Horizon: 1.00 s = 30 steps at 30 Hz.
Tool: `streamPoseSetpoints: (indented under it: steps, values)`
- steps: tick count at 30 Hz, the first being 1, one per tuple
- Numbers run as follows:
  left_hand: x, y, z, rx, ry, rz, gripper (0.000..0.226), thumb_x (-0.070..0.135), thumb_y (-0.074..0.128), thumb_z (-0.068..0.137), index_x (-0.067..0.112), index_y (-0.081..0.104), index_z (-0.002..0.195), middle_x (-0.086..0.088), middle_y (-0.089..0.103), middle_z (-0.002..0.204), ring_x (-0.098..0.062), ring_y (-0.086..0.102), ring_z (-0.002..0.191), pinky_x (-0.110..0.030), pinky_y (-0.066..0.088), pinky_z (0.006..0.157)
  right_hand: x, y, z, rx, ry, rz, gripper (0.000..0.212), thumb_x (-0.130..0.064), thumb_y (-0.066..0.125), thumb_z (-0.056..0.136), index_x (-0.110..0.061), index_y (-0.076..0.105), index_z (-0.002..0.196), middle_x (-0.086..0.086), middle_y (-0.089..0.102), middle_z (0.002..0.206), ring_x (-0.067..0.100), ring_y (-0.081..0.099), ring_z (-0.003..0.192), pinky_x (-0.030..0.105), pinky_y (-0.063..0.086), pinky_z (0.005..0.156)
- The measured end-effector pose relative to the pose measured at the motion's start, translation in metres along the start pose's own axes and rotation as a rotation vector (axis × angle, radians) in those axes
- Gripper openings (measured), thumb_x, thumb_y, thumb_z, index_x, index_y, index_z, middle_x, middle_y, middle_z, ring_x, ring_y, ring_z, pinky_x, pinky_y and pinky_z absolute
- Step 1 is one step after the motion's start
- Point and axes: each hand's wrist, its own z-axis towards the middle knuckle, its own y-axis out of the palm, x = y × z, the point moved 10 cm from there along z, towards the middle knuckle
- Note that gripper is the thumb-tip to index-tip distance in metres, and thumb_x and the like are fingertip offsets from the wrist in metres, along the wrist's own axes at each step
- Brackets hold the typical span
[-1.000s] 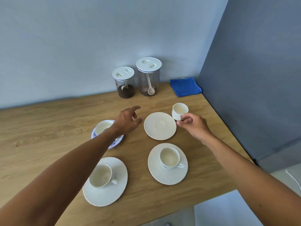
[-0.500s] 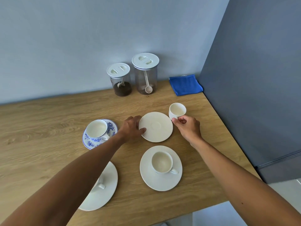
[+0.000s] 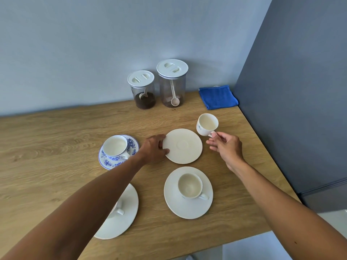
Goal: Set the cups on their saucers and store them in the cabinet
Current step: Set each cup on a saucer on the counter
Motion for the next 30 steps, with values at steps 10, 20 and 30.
streamPoseSetpoints:
  steps: [10,20,30]
  values:
    - [0.002,-0.001,-0.002,0.003,0.010,0.010,0.062,0.024,0.076,0.081,0.011,0.053,0.137,-0.008,0.066,0.110,-0.027,0.058,0.107,-0.027,0.041,0.091,-0.008,0.051,-0.021,-0.259,-0.070,-0.117,0.020,-0.019,0.068,0.093,-0.005,0.073,0.107,0.011,0.077,0.082,0.015,0.076,0.077,0.023,0.059,0.063]
    - [0.001,0.001,-0.003,-0.017,0.014,0.008,0.060,0.026,0.073,0.085,0.012,0.050,0.139,-0.004,0.062,0.103,-0.024,0.057,0.102,-0.031,0.044,0.093,-0.006,0.063,-0.026,-0.298,-0.129,-0.239,0.011,-0.015,0.066,0.094,-0.008,0.075,0.094,0.016,0.075,0.084,0.012,0.076,0.074,0.023,0.058,0.055]
    - [-0.001,0.000,-0.005,-0.007,0.012,0.006,0.059,0.029,0.072,0.084,0.013,0.051,0.137,0.001,0.059,0.094,-0.018,0.053,0.091,-0.032,0.047,0.089,-0.021,0.058,-0.030,-0.269,-0.339,-0.542,0.028,-0.034,0.070,0.091,-0.015,0.076,0.111,-0.007,0.072,0.068,0.003,0.067,0.060,0.013,0.051,0.060]
